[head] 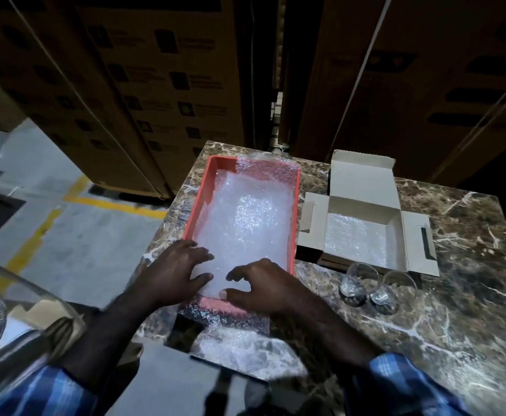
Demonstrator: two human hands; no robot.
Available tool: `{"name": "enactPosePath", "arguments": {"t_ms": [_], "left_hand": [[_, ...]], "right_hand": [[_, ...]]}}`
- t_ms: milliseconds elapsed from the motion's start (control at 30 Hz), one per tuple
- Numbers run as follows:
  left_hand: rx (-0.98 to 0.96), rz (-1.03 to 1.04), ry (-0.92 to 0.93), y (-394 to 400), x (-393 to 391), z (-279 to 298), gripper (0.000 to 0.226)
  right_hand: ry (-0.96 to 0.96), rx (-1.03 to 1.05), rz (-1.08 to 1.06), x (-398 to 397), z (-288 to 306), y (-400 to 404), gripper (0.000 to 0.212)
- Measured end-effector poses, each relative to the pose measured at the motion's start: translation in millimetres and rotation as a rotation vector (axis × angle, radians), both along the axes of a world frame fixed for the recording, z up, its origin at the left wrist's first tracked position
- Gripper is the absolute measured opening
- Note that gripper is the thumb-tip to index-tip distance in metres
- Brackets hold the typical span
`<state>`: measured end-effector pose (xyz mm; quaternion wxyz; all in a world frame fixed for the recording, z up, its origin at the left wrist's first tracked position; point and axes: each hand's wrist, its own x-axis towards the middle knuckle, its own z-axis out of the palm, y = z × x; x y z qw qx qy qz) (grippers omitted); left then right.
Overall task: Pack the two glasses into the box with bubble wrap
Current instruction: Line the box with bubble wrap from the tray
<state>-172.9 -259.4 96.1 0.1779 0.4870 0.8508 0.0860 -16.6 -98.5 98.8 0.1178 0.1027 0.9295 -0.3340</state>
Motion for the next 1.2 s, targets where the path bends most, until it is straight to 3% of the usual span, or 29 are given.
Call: {"name": "enactPosePath", "arguments": {"t_ms": [133, 367, 567, 733, 800, 900, 1000, 1033, 1133, 1200], "left_hand": [[0.074, 0.022, -0.024, 0.1, -5.9, -2.9, 0.043], [0.195, 0.175, -0.023, 9.5, -11.1, 2.2, 0.045], [0.317, 0.165, -0.050, 14.8, -12.1, 0.0, 0.046], [0.315, 0.114, -0.054, 15.3, -13.5, 0.3, 0.044], [0.309, 0.115, -0.053, 14.2, -14.5, -0.6, 0.043], [0.318, 0.118, -0.056, 13.3, -15.8, -0.7, 0.038], [0.349, 0.164, -0.085, 14.1, -11.3, 10.7, 0.016], [0.358, 0.179, -0.135, 15.0, -9.4, 17.4, 0.017], [0.340, 0.161, -0.417, 16.2, -4.4, 41.6, 0.054], [0.318, 0.089, -0.472, 18.1, 0.0, 55.9, 0.062]], "right_hand": [[-0.022, 0.022, -0.053, 3.3, 0.8, -0.3, 0.045], [-0.015, 0.060, -0.113, 2.0, -1.6, -1.1, 0.038], [-0.052, 0.038, -0.126, 3.5, 5.8, -0.2, 0.046], [-0.113, -0.272, -0.027, 14.3, 28.7, -6.0, 0.068], [-0.113, -0.205, 0.042, 18.2, 29.4, -13.3, 0.069], [0.022, -0.048, 0.075, 22.4, 19.6, -18.4, 0.044], [0.162, -0.205, -0.106, 24.5, 13.7, -10.0, 0.015], [0.191, -0.286, -0.198, 24.4, 13.1, -5.1, 0.012], [0.240, -0.489, -0.410, 21.1, 20.2, 10.6, 0.018], [0.286, -0.511, -0.447, 17.4, 30.0, 19.6, 0.022]]}}
